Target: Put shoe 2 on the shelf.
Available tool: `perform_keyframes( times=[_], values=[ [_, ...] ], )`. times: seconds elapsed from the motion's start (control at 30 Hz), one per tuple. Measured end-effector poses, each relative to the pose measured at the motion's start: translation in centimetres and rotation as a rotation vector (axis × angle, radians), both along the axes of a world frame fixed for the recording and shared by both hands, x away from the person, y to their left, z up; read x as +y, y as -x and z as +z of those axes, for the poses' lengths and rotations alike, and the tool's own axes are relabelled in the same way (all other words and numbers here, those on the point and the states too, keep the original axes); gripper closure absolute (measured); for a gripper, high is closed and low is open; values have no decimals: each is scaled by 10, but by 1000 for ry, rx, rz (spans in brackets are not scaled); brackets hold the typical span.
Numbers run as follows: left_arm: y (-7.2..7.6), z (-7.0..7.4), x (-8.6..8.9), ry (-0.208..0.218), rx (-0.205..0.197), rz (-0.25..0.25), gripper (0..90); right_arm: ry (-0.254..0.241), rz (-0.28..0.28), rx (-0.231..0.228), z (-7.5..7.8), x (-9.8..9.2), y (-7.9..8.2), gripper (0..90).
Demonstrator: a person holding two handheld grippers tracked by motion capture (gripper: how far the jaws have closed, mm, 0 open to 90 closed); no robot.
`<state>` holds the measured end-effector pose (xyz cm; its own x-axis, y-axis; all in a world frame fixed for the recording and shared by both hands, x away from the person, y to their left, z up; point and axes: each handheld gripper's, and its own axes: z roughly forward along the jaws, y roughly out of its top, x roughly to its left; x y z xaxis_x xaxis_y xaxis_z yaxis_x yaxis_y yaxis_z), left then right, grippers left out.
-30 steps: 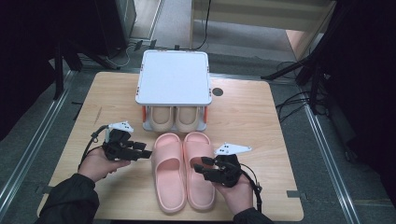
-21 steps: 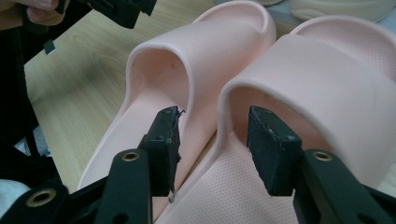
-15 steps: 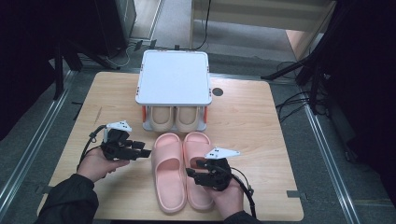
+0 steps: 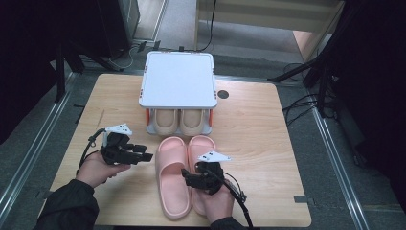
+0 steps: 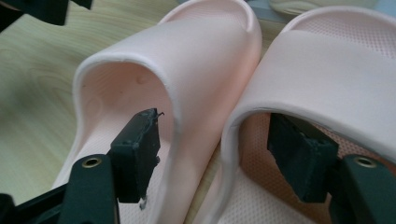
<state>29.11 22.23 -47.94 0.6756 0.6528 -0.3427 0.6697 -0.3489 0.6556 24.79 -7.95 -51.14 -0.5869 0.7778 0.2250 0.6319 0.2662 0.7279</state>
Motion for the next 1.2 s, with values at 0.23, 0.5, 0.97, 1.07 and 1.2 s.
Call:
perform_keyframes(
  times=[0.23, 0.5, 0.97, 1.07, 1.2],
  values=[
    [0, 0, 1, 0, 2, 1, 483, 23, -39, -23, -5, 13, 0, 342],
    [-1, 0, 2, 2, -2, 11, 486, 57, -81, -32, -7, 18, 0, 508],
    [-1, 3, 5, 10, -25, 28, 496, -5, -107, 40, -2, 4, -6, 728],
    [-1, 2, 5, 9, -20, 28, 496, 1, -90, 55, 2, -3, -7, 759],
    [-1, 2, 6, 9, -19, 31, 495, 27, -66, 49, 6, -12, -8, 775]
  ],
)
